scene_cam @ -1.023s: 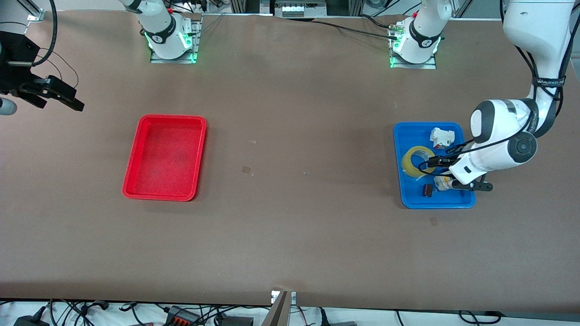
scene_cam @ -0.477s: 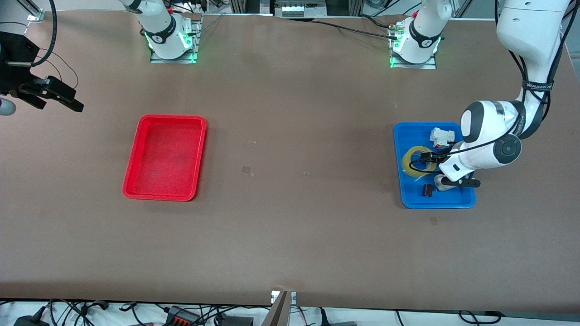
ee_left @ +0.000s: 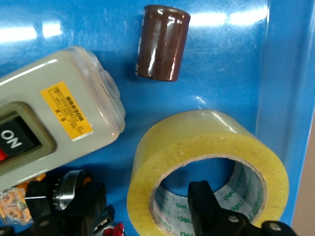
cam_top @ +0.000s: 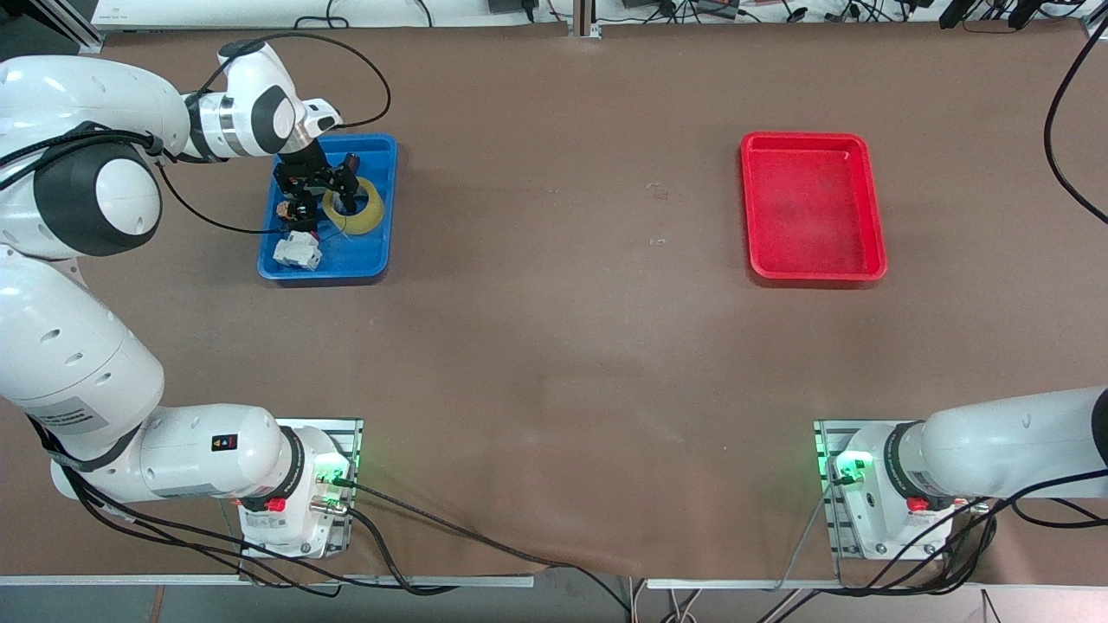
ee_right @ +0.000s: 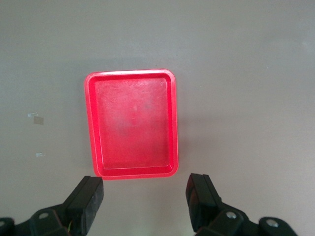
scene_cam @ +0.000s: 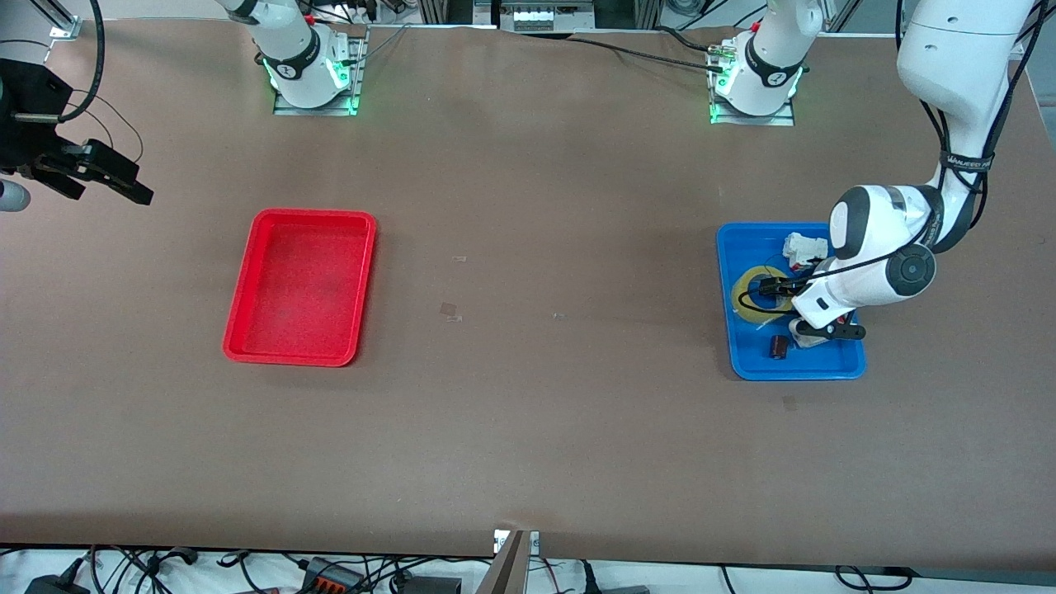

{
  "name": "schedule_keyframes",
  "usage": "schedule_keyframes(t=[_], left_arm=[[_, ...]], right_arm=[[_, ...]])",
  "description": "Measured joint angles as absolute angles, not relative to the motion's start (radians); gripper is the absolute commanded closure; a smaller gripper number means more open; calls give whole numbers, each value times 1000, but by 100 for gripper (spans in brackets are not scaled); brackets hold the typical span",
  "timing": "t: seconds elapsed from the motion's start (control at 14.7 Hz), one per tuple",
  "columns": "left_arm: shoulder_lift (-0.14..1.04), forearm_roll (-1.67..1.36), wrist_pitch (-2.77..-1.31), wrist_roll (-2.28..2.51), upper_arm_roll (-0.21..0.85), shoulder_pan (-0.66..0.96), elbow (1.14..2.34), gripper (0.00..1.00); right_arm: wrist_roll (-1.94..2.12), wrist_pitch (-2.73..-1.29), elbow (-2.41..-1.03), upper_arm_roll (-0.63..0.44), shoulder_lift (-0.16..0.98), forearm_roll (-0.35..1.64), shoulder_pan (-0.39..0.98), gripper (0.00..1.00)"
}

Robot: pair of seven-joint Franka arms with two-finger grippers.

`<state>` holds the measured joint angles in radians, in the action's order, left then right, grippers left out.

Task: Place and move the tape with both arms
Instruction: 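Lower the left gripper onto the yellow tape roll and close it, then lift the tape roll with the left gripper and carry it toward the red tray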

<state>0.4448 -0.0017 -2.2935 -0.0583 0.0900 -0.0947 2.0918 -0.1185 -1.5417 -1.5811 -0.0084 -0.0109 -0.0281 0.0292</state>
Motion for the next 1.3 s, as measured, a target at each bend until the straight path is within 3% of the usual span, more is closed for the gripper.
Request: schedule_keyframes(t=[0.2, 0.55, 0.82, 1.02, 1.3], left_arm=[[445, -2, -2296, -58, 90, -95, 2092, 64], [442, -2, -2299, -57, 89, -97, 2087, 85], [420, -2, -2285, -57, 90, -97, 2071, 88], [350, -2, -2148, -53, 100, -98, 2011, 88], [235, -4, -2020, 214, 257, -95, 1943, 88]], right_arm=[[-119, -1542, -1582, -8, -11, -28, 29, 2], [-119, -1542, -1582, -8, -11, -28, 29, 2], [-119, -1542, -1582, -8, -7, -28, 29, 2], [-119, -1542, -1582, -8, -5, -28, 29, 2], [-119, -1542, -1582, -8, 0, -28, 29, 1]])
